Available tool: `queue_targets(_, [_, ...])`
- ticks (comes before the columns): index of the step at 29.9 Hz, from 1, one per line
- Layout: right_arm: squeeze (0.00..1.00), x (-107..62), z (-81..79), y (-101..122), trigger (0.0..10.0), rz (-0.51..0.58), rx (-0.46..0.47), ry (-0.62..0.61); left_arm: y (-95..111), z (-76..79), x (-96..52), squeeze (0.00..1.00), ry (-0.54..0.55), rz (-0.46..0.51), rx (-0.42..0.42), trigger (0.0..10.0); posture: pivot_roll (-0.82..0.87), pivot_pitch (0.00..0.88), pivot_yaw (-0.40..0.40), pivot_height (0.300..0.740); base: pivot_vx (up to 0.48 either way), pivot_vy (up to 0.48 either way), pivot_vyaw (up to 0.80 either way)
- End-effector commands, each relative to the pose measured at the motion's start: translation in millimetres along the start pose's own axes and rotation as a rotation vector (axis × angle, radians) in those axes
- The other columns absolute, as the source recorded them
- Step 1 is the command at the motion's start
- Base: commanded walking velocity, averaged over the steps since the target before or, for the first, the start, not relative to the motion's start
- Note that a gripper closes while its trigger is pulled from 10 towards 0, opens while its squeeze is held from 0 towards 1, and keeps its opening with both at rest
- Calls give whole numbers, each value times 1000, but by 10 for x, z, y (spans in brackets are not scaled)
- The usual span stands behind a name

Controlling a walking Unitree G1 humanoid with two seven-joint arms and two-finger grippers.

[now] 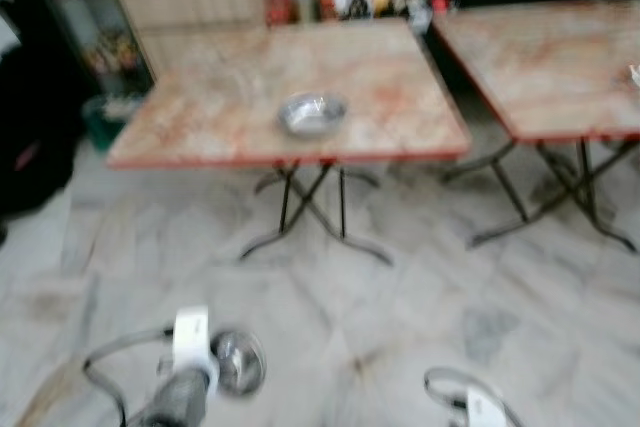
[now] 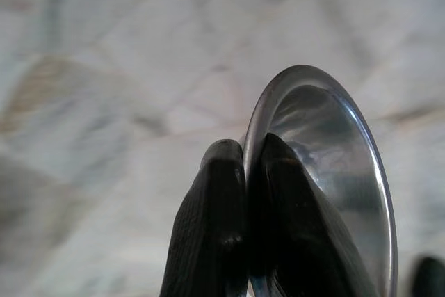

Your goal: Setting the table

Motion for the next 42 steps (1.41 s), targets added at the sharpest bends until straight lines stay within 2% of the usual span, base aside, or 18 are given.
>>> queue_targets(1, [0,-1,87,10,10000,-2,-6,-17,-52,62,-8,0,-13,-18,19,10000,-16,0,79,740,0,0,0])
queue_targets(5, [0,-2,85,5,10000,-4,-5,-15,-117,63,-19,0,-13,-45,43,10000,-15,0,78,740,0,0,0])
queue_targets(14, [0,1,79,13,10000,-5,-12,-5,-103,-9,-21,0,29,-25,12,10000,-9,0,73,740,31,0,0])
queue_targets(21, [0,4,89,30,10000,-3,-14,-14,-94,-2,-18,0,25,-25,17,10000,-12,0,72,740,359,0,0])
queue_targets(24, [0,5,102,21,10000,-21,-62,-20,-96,15,-19,0,18,-24,12,10000,-12,0,71,740,379,0,0])
queue_targets(29, [0,6,114,20,10000,-28,-81,-23,-101,27,-20,0,16,-25,9,10000,-11,0,68,740,417,0,0])
queue_targets(32, [0,8,119,31,10000,-28,-120,-19,-98,33,-20,0,15,-22,13,10000,-11,0,68,740,480,0,800])
queue_targets(36, [0,5,125,21,10000,-26,-72,-30,-92,37,-20,0,14,-18,4,10000,-15,3,69,740,480,0,400])
queue_targets(42, [0,5,130,29,10000,-17,-66,-39,-63,37,-14,0,16,-10,0,10000,-17,4,69,740,480,0,0])
Point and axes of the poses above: a point about 5 cm out from each wrist's last joint towards the gripper, its own x axis pointing out of the wrist towards the gripper, its own y axis along the axis of the wrist's last joint, z = x × y, the point moved 2 cm from there along x, pointing out of the wrist towards the gripper, and after that the axes turned 2 degrees about x, right-handed, at the moved point
